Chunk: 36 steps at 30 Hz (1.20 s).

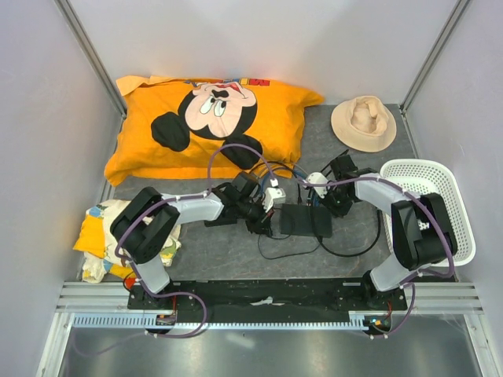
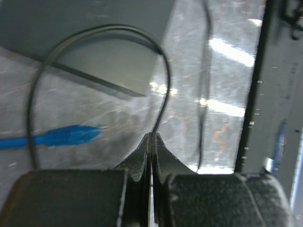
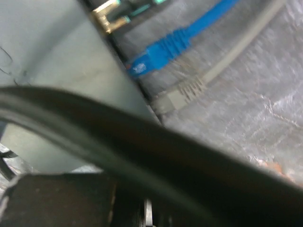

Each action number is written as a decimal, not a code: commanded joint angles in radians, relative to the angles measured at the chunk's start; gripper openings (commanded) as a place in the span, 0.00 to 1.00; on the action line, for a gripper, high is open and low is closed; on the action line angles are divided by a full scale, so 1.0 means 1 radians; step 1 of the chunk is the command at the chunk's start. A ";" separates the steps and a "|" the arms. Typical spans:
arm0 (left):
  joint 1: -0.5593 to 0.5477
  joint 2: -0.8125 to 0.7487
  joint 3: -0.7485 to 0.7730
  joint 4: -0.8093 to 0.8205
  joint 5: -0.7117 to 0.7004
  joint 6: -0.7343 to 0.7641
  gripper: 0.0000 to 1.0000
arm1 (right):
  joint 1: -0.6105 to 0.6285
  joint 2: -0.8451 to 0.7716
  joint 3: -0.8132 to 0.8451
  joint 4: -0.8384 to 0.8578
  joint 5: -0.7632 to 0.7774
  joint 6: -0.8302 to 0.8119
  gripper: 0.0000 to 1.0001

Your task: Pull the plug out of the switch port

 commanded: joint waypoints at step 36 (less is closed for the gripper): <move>0.278 -0.314 -0.074 -0.227 0.120 -0.117 0.01 | 0.312 -0.102 0.299 -0.239 -0.281 0.157 0.25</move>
